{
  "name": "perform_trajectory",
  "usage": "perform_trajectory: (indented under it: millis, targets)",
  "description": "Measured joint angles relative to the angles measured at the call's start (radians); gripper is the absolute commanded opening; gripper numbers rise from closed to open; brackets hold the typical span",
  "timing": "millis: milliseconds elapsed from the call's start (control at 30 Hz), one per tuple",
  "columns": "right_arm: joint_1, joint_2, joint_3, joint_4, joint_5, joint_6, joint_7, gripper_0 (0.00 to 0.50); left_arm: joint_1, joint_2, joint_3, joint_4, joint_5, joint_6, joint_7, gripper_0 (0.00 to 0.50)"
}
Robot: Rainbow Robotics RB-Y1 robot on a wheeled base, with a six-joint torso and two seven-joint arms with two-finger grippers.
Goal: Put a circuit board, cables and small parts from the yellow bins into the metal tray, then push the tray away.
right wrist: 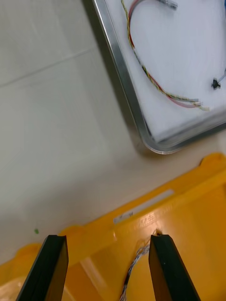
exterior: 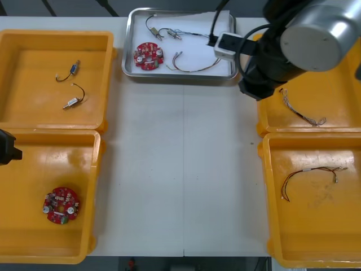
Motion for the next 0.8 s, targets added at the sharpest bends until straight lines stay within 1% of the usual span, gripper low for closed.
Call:
perform_trajectory:
  millis: [167,333,433,567,700,733,800]
  targets:
    - [0.098,-0.100,-0.146,-0.035,-0.110,0.037,-0.028,0.500,0.000,0.000,0.000,0.000,0.000,0.000,0.000,0.500]
    - [0.220,-0.163,-0.319,-0.046,-0.192,0.064,-0.045,0.500,0.000,0.000,0.000,-0.001,0.000,0.000,0.000,0.500]
    - [0.312,-0.180,-0.446,-0.048,-0.227,0.081,-0.053,0.500,0.000,0.000,0.000,-0.001,0.000,0.000,0.000,0.500]
    - [0.430,-0.187,-0.600,-0.056,-0.232,0.119,-0.067,0.500,0.001,0.000,0.000,-0.001,0.000,0.000,0.000,0.500]
    - [0.527,-0.187,-0.711,-0.057,-0.232,0.146,-0.073,0.500,0.001,0.000,0.000,-0.001,0.000,0.001,0.000,0.500]
    - [0.550,-0.187,-0.733,-0.057,-0.232,0.150,-0.087,0.500,0.001,0.000,0.000,-0.001,0.000,0.001,0.000,0.500]
    - [0.591,-0.187,-0.764,-0.058,-0.232,0.152,-0.158,0.500,0.001,0.000,0.000,-0.001,0.000,0.001,0.000,0.500]
